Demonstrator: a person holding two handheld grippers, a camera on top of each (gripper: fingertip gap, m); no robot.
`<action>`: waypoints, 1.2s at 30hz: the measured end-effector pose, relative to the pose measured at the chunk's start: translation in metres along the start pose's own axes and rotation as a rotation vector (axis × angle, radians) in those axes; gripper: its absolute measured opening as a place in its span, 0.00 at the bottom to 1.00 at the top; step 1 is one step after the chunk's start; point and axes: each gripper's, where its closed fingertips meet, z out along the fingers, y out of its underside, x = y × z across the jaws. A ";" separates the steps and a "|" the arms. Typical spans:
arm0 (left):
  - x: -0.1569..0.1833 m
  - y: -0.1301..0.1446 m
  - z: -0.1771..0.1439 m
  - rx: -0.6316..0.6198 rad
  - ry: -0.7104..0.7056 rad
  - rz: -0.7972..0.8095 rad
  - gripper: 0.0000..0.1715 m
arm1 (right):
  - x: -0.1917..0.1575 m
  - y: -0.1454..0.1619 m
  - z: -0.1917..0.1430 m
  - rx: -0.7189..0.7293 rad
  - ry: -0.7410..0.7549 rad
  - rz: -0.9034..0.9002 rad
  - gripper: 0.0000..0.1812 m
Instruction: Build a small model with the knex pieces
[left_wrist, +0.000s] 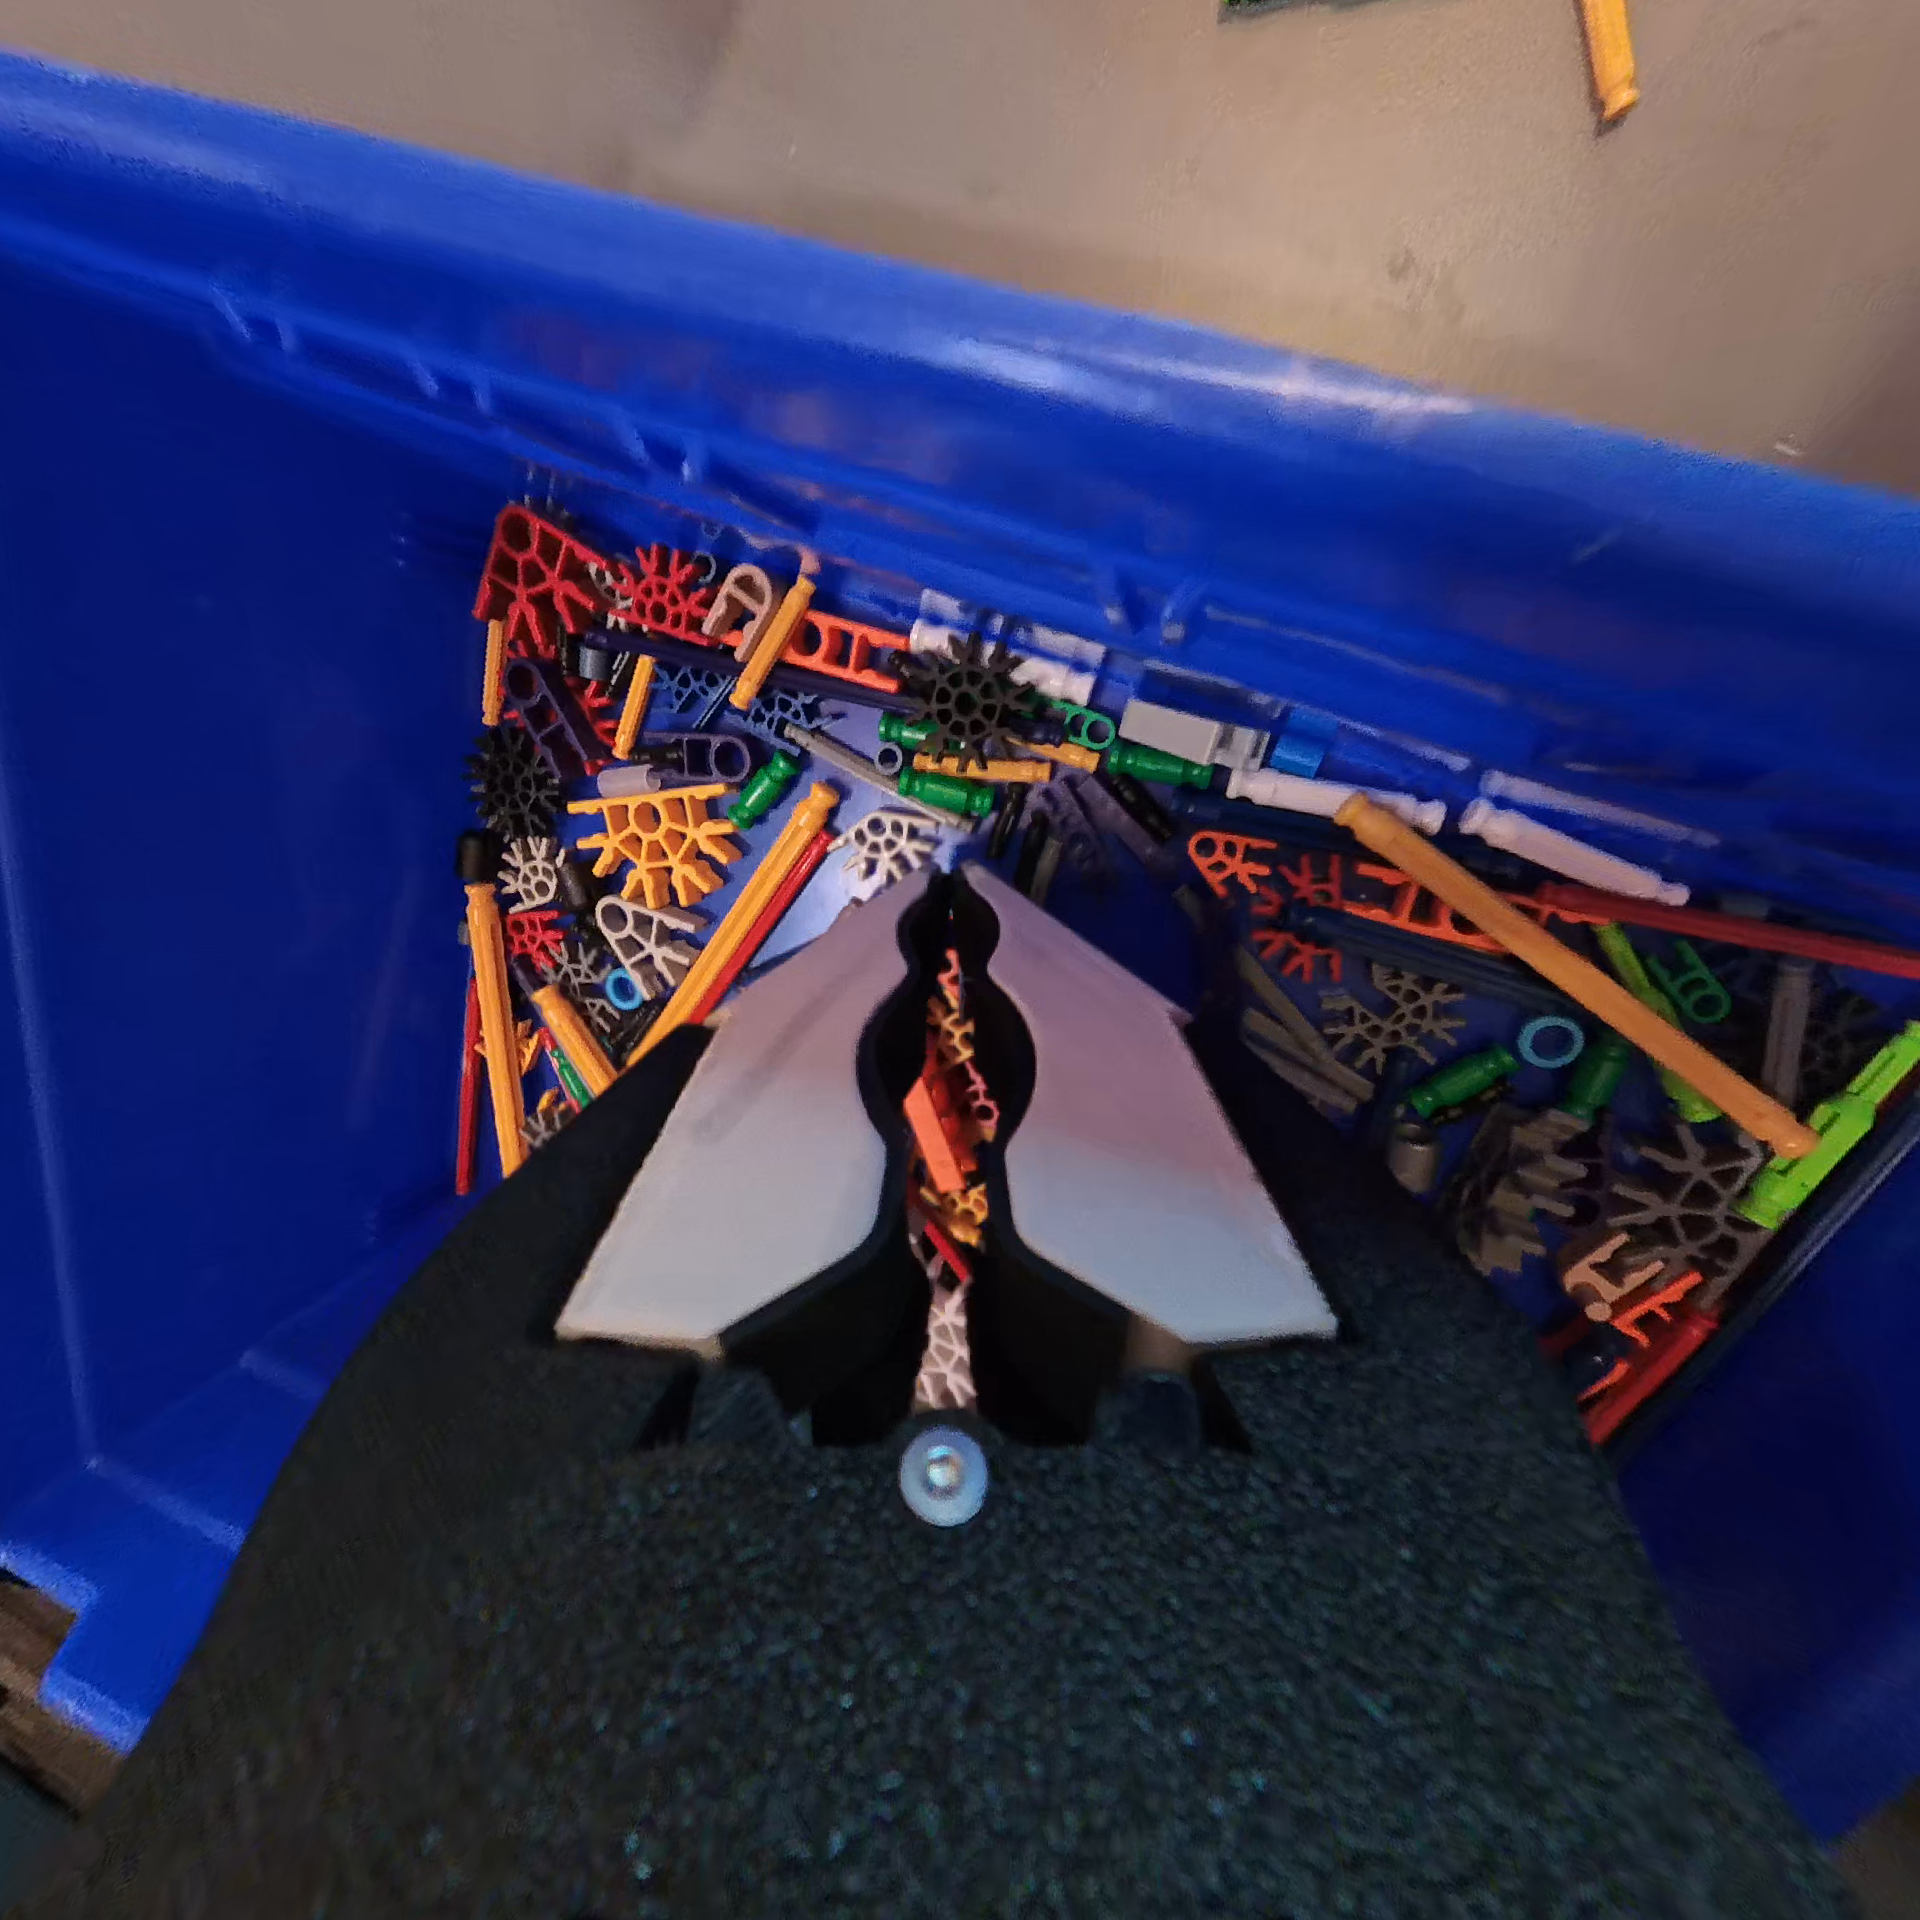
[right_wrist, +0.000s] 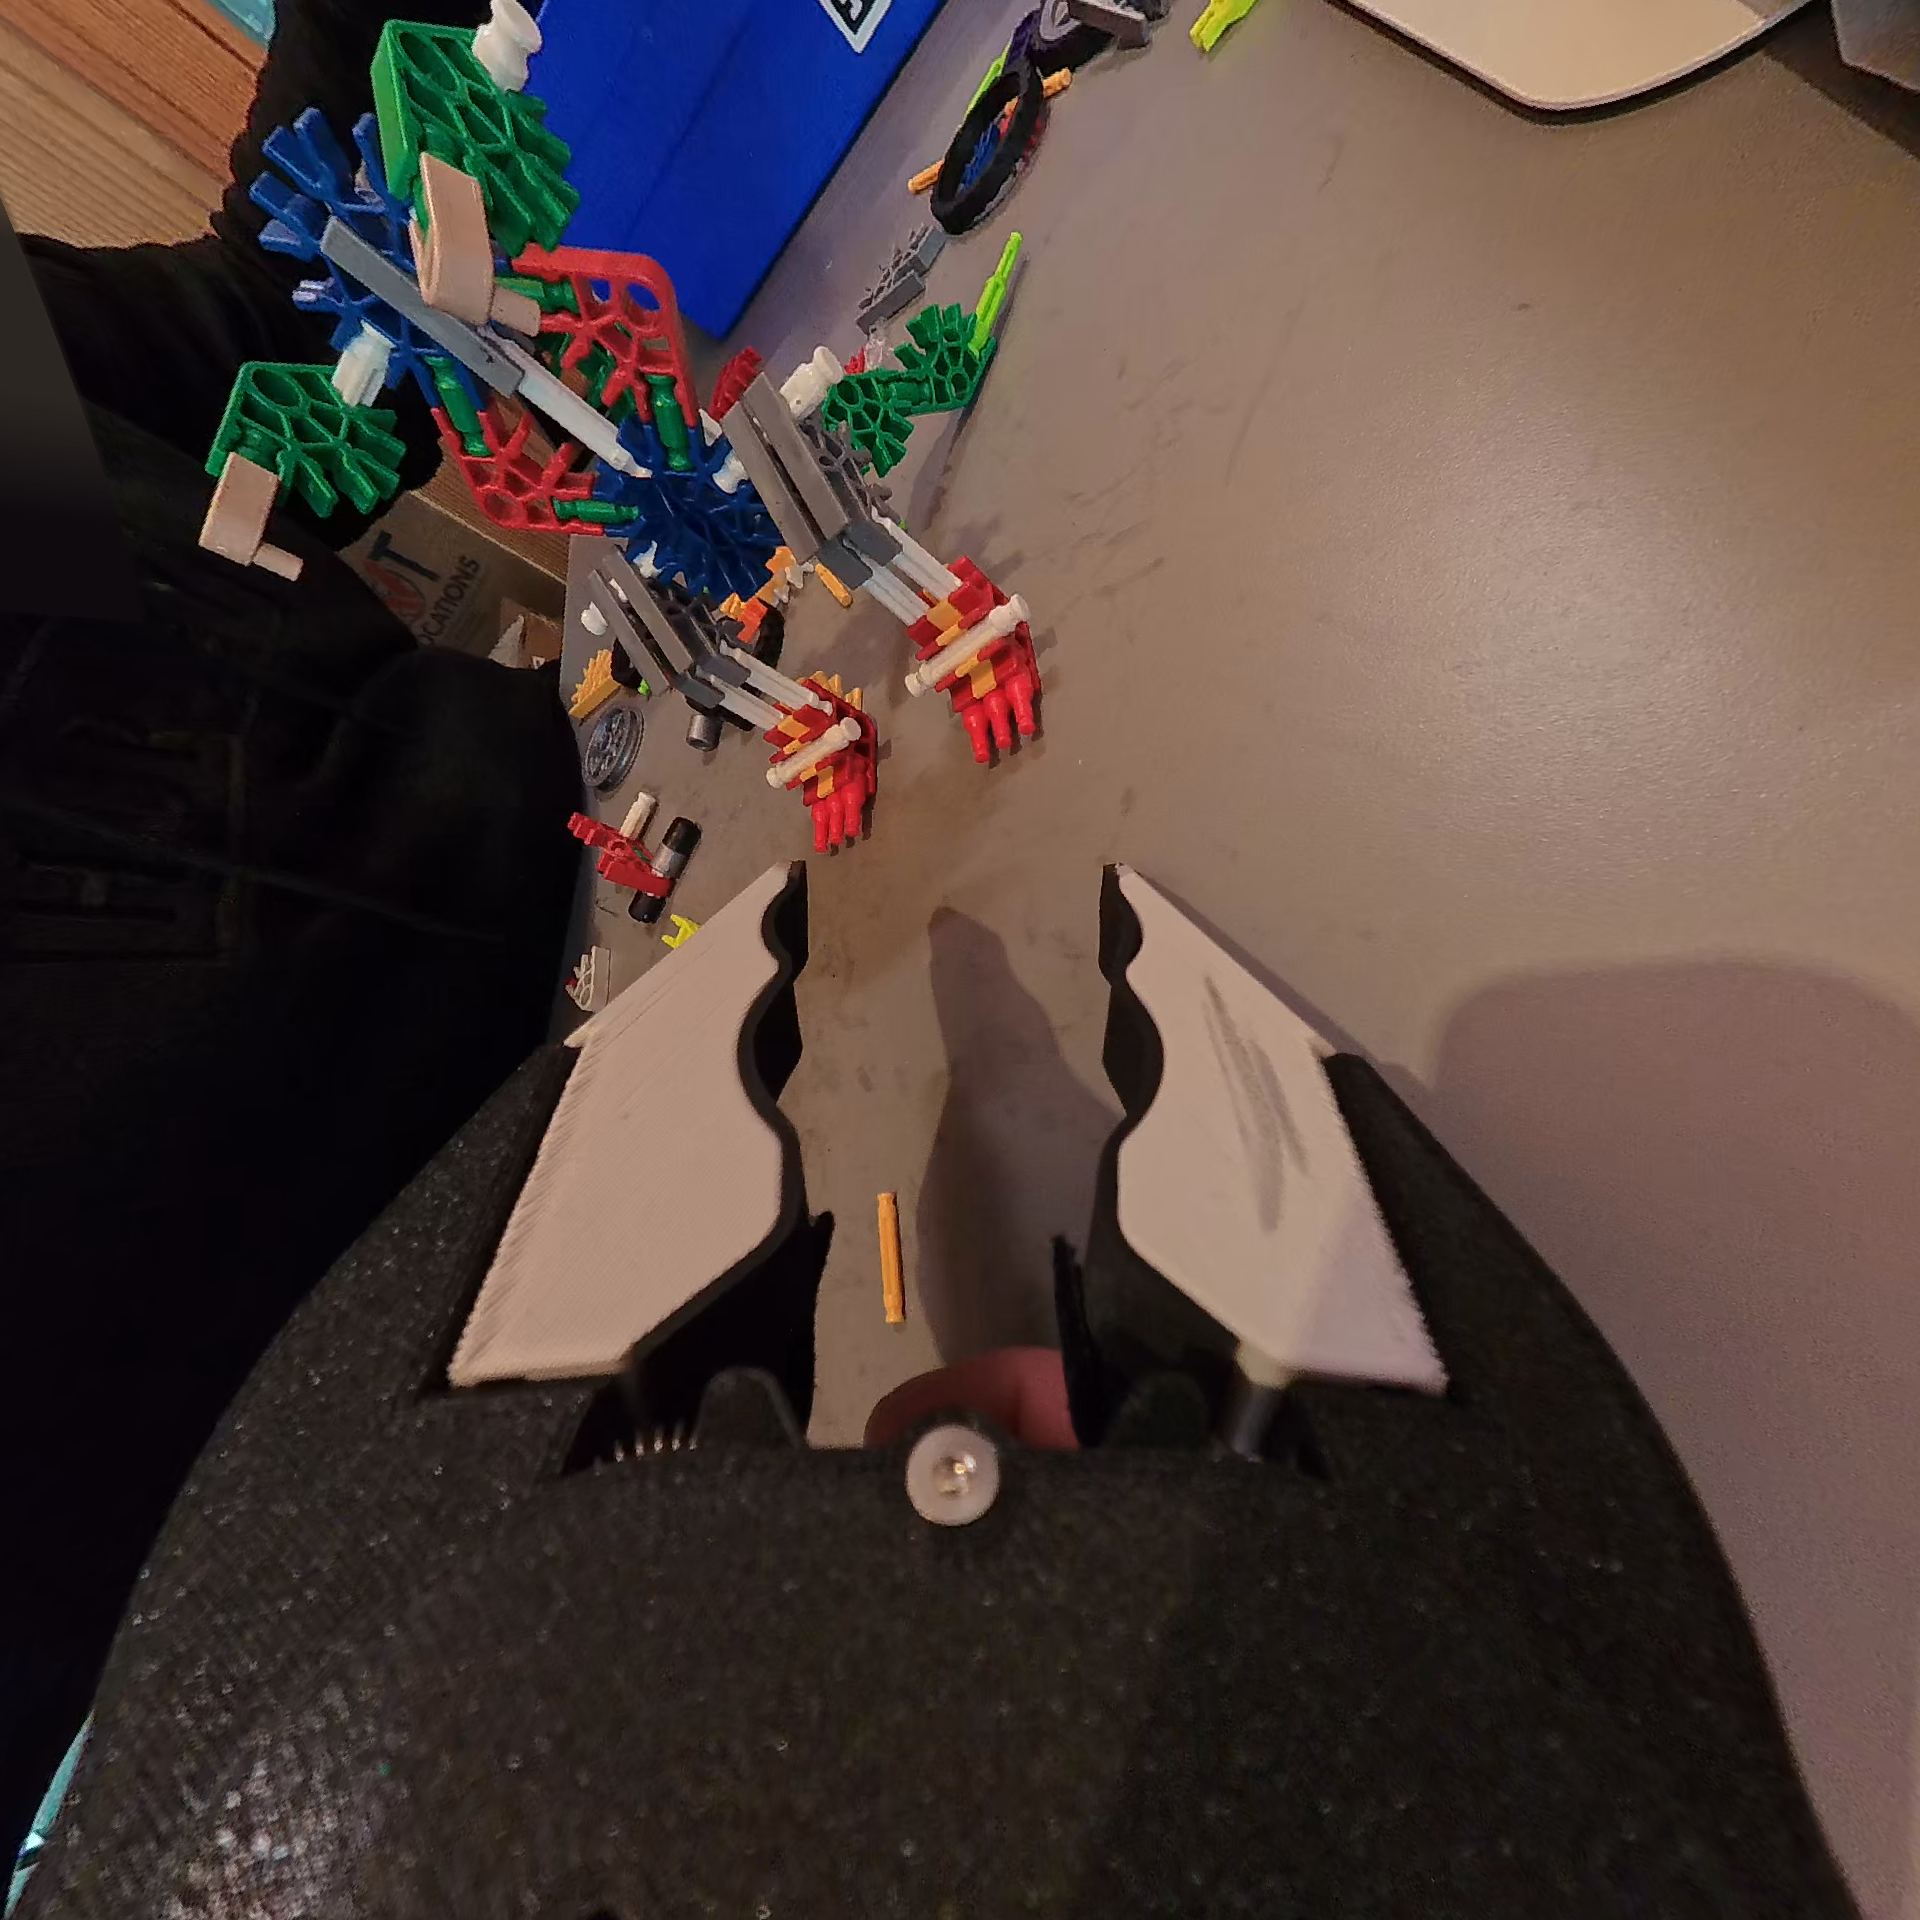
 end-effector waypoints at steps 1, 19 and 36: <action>-0.001 0.003 0.000 -0.012 0.002 -0.013 0.00 | 0.000 0.000 0.000 0.000 0.000 0.000 0.31; -0.019 -0.017 -0.002 0.073 -0.071 -0.094 0.05 | 0.000 0.000 0.000 0.000 0.000 0.000 0.31; -0.015 -0.006 0.009 0.001 -0.033 -0.129 0.04 | 0.000 0.000 0.000 0.000 0.001 -0.002 0.31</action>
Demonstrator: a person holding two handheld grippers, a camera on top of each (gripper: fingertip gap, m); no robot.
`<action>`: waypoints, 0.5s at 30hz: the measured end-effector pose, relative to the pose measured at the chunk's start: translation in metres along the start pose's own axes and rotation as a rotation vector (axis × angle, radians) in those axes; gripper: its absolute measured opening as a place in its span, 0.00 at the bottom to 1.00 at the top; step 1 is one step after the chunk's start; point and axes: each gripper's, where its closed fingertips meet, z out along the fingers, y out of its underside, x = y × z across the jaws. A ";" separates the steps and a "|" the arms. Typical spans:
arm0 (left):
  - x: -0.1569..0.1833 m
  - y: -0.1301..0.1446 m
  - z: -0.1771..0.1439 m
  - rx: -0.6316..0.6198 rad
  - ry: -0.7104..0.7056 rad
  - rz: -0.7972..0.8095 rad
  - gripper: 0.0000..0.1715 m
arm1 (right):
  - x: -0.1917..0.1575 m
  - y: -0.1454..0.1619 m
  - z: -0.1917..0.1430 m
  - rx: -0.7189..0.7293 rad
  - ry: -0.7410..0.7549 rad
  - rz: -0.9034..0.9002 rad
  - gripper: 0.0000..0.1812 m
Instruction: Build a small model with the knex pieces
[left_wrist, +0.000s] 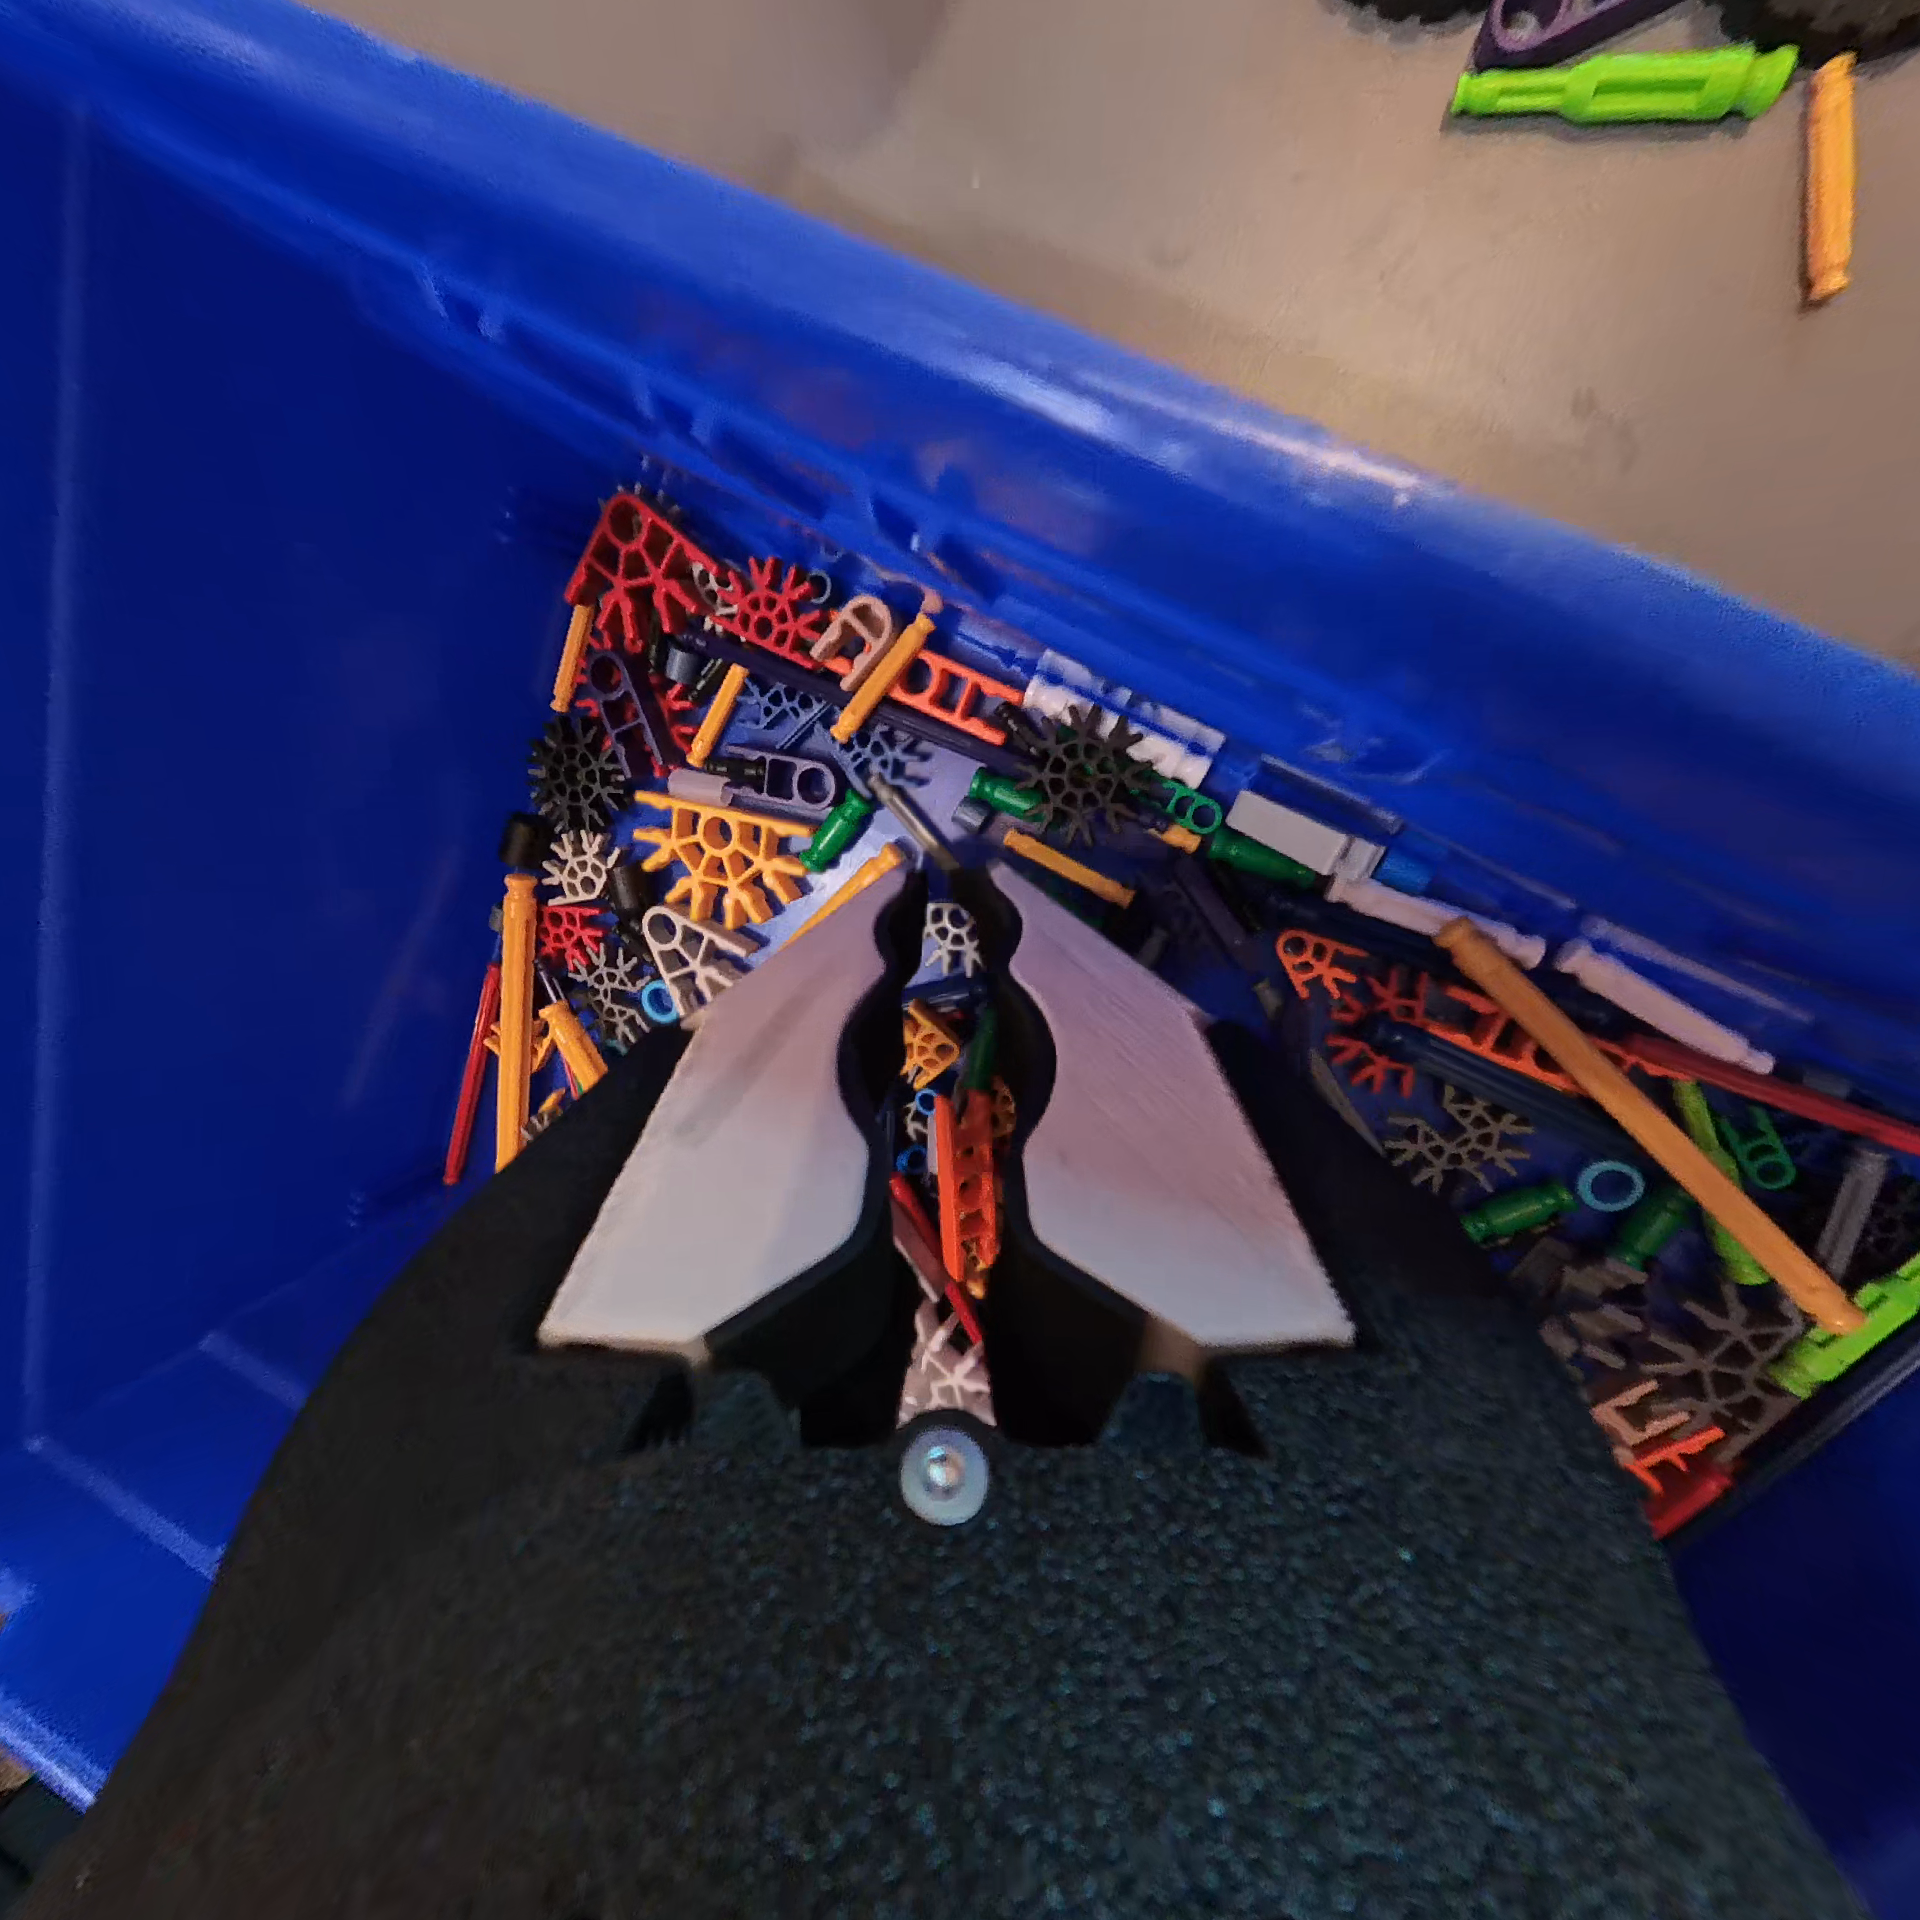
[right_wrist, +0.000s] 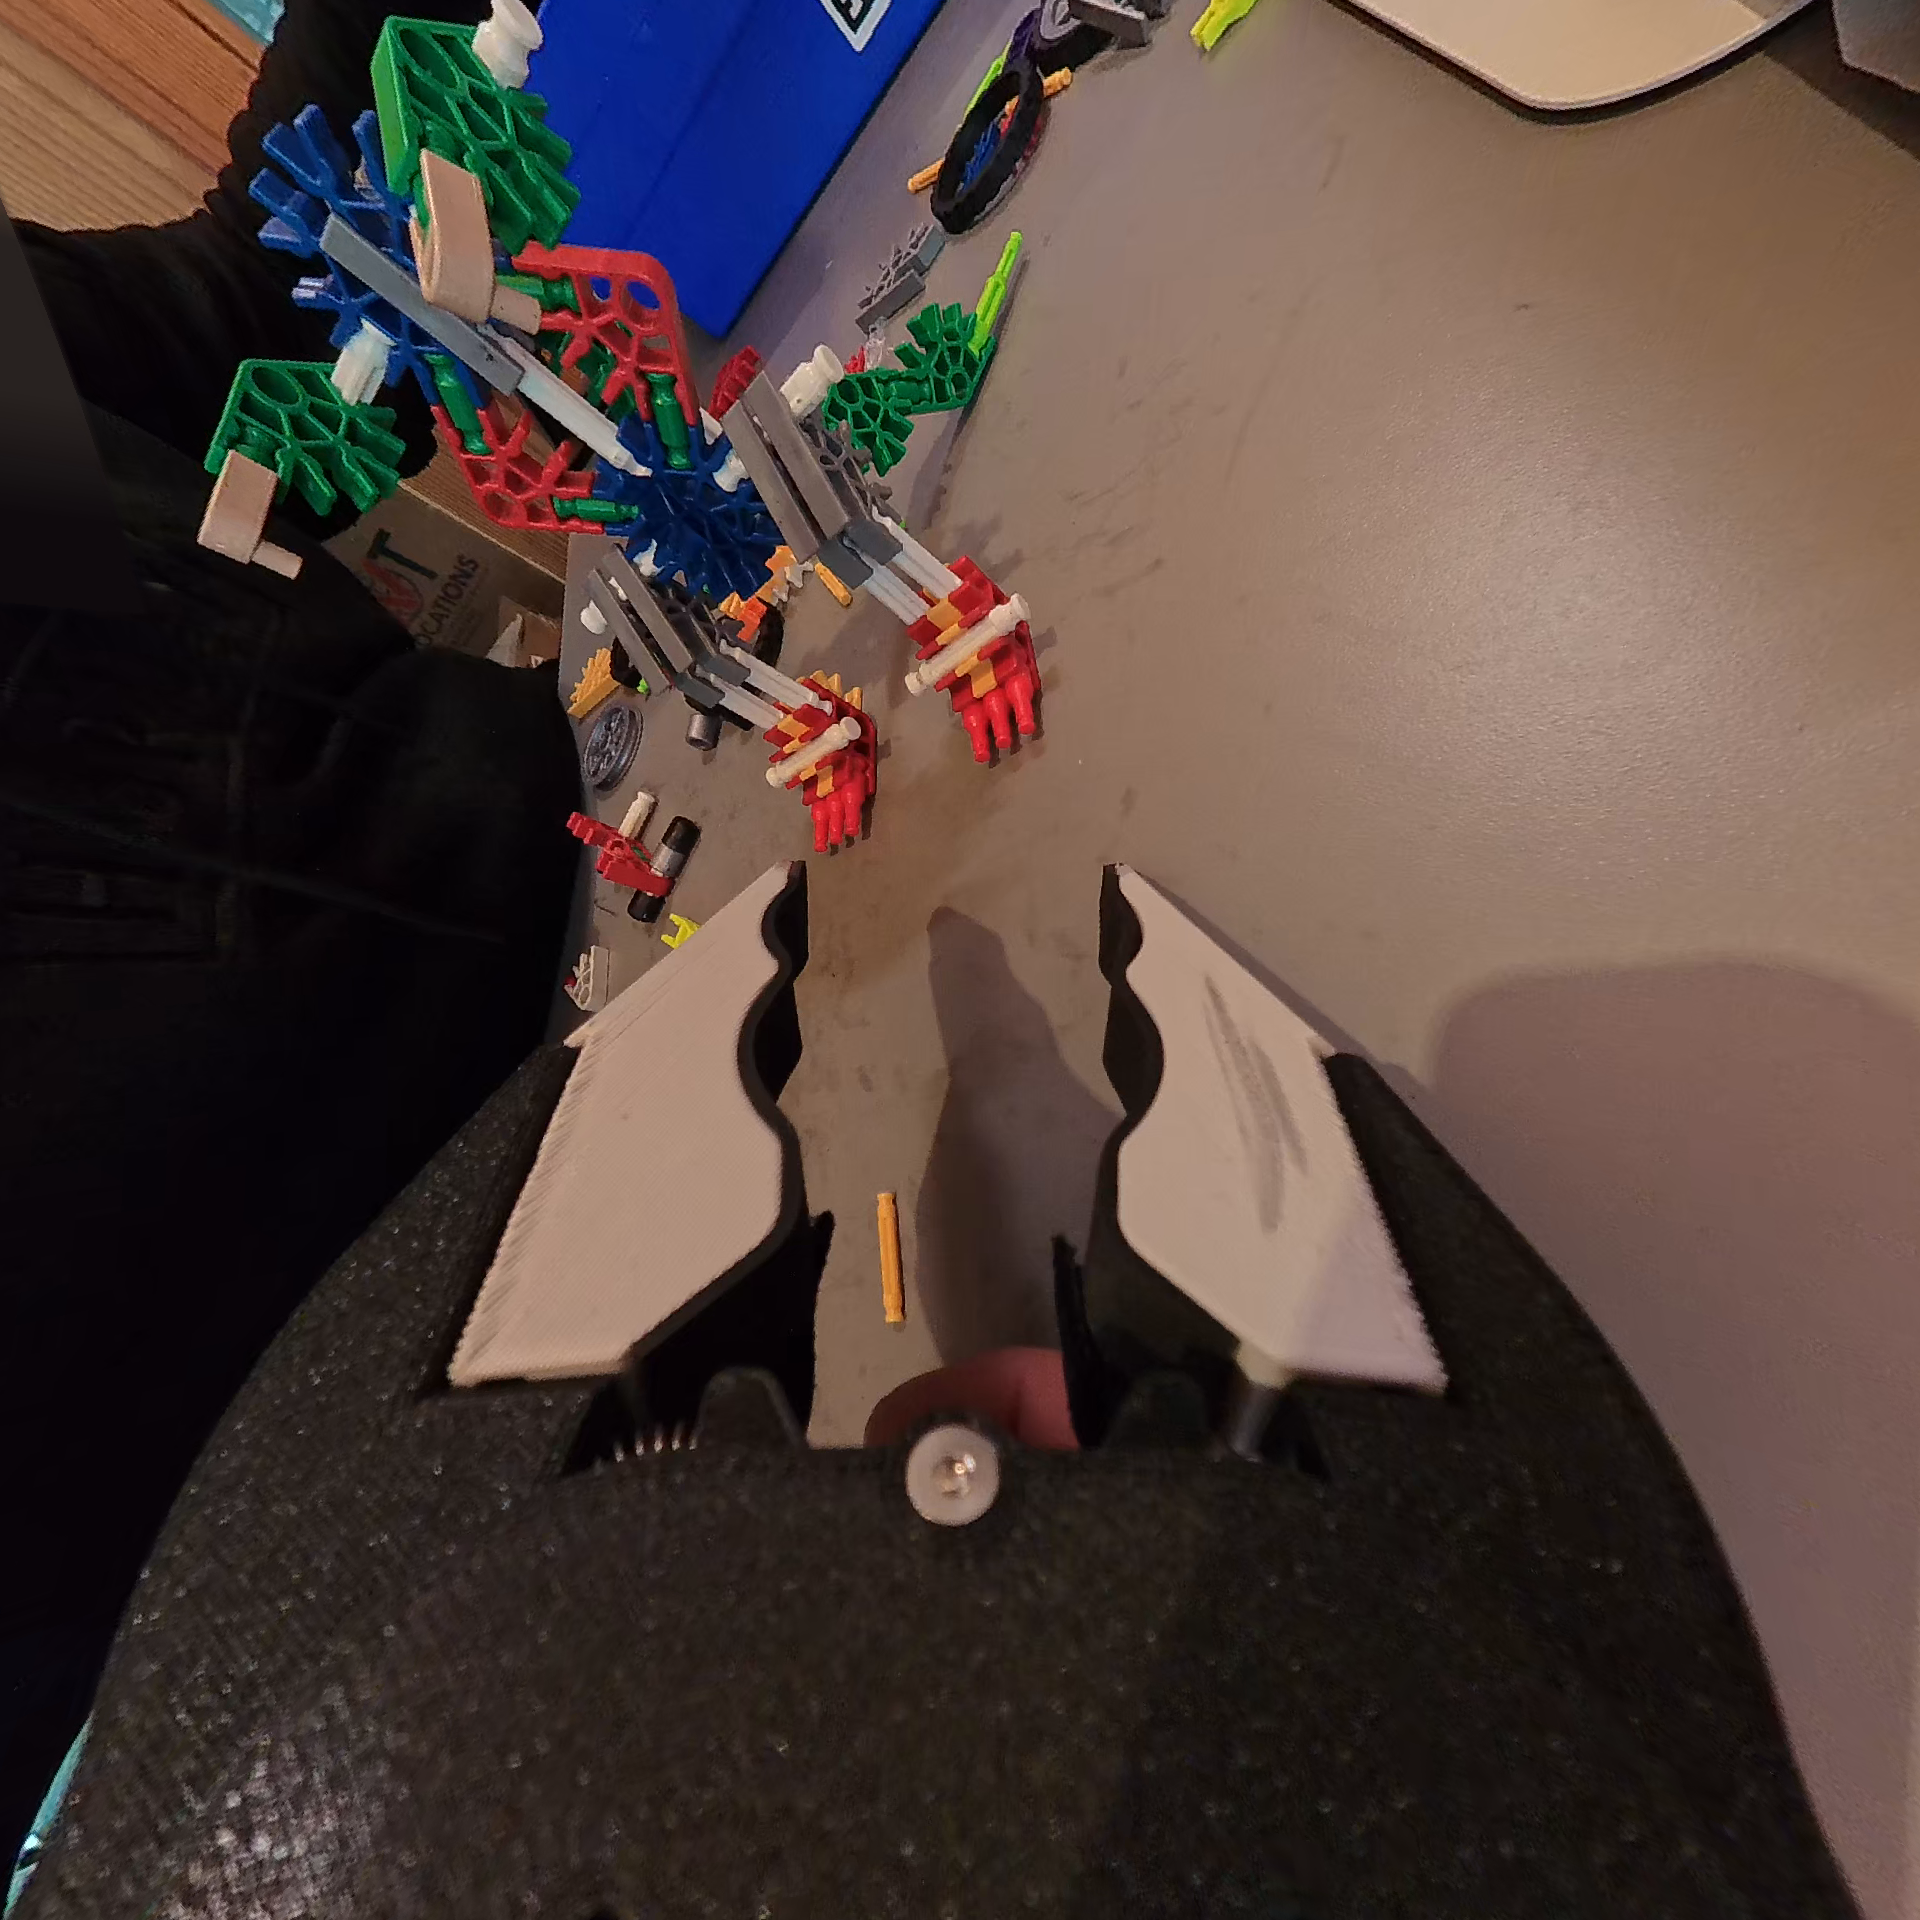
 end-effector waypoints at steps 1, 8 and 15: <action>0.000 0.000 0.000 0.000 0.002 0.000 0.02 | 0.000 0.000 0.000 0.000 0.000 0.000 0.31; 0.000 0.001 0.000 -0.008 0.000 0.000 0.01 | 0.000 0.000 0.000 0.000 0.000 0.000 0.31; 0.001 0.000 0.001 -0.006 -0.005 0.016 0.00 | 0.000 0.000 0.000 0.000 0.001 -0.001 0.31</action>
